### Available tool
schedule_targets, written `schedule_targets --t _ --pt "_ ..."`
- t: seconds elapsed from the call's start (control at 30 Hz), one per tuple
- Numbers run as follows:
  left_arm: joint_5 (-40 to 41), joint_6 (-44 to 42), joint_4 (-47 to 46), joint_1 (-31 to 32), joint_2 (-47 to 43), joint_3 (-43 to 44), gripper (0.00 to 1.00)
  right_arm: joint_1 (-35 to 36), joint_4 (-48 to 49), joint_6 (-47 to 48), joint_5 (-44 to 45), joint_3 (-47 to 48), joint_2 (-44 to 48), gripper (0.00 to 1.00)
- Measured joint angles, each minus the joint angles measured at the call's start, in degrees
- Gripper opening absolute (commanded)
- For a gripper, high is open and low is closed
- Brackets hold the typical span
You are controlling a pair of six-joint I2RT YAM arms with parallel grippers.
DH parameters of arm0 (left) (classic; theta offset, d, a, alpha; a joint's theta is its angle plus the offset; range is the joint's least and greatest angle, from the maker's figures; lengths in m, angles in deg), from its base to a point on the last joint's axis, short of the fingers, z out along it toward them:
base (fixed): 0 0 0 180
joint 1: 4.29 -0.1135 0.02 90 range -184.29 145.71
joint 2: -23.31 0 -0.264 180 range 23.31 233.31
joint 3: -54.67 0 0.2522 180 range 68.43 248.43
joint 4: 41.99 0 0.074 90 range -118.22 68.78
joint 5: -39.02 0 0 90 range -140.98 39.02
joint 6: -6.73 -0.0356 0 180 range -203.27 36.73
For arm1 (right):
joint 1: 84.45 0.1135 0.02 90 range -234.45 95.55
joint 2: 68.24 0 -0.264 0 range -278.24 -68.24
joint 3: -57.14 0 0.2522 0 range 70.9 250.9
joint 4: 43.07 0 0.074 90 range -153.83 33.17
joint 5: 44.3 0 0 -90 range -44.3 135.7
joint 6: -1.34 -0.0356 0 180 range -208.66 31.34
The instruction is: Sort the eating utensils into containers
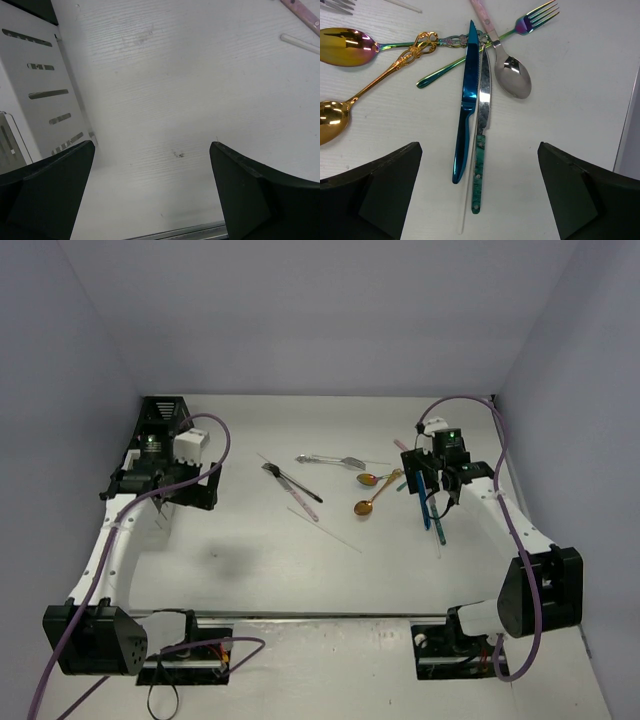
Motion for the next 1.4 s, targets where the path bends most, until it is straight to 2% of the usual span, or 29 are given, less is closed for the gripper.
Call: schedule_targets --t 0.37,0.47,0.53,0.7,0.8,0.93,1.1,1.23,1.4 --pt "-2.01 -3.95 -0.76 0.03 -0.85 -1.7 0.97 0.0 0.01 1.81 0.12 -0.03 -1.29 0.97" --pt "-3.76 -7.8 -0.7 2.02 -0.83 -1.67 0.97 0.0 0.01 2.43 0.12 -0.03 -2.26 0.97" --pt "-4.15 -10.95 -0.11 5.82 0.2 -1.07 0.96 0.0 -0.01 2.84 0.1 -0.05 -2.8 0.98" --pt "-3.12 -19.82 1.07 19.92 9.08 4.04 0.88 0.0 -0.13 3.02 0.1 -0.14 -3.89 0.98" --pt "-6.0 -25.13 1.48 25.27 14.63 6.57 0.84 -0.03 -0.14 3.0 0.02 -0.14 -4.41 0.98" --pt "-11.18 -31.38 2.45 28.01 21.56 11.94 0.81 -1.84 -0.22 2.69 -1.65 -0.14 -4.87 0.99" --pt "-14.63 -40.75 3.47 32.37 30.69 20.35 0.73 -9.71 -0.41 1.59 -6.78 -0.14 -5.67 0.99" --pt "-15.47 -49.45 6.81 37.05 37.71 26.12 0.65 -16.13 -1.1 1.47 -10.12 -0.14 -7.23 0.99" --pt "-14.59 -57.98 12.04 41.42 44.59 30.45 0.6 -19.4 -1.79 1.67 -13.11 -0.14 -7.52 1.0"
